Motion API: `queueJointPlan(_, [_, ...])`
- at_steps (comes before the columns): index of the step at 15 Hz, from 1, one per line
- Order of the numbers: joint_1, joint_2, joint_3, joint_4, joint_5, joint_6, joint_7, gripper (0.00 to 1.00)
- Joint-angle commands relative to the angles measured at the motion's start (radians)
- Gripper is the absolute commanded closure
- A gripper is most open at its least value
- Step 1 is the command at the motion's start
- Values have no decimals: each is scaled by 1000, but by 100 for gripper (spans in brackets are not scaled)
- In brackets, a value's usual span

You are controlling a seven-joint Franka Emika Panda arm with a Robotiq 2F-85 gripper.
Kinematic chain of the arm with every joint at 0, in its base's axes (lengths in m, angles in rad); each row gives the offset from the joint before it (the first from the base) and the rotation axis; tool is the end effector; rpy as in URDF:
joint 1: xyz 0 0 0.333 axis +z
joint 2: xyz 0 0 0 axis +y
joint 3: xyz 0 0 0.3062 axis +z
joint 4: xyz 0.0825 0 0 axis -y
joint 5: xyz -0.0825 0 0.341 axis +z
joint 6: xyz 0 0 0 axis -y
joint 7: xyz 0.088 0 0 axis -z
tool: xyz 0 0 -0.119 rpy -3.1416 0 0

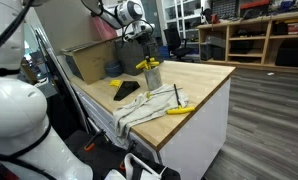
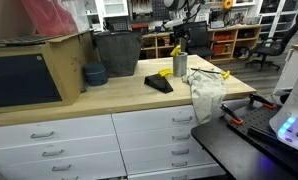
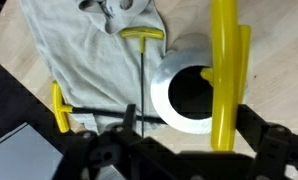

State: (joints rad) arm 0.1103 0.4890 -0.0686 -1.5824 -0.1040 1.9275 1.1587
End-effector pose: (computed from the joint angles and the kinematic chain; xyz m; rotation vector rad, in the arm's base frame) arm 0.6253 0.0231 0.3441 2.5436 -1.5039 -0.0682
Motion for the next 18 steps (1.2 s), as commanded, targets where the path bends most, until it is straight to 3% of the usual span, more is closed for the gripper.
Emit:
queueJointPlan(1, [-19, -13, 19, 13, 46, -127, -96, 0])
queueJointPlan(5, [-35, -22, 17, 10, 76, -231, -164, 0])
queueJointPlan(9, [-33, -25, 0, 0, 56, -234, -122, 0])
queueJointPlan(18, [38, -41, -23, -48, -90, 25, 179, 0])
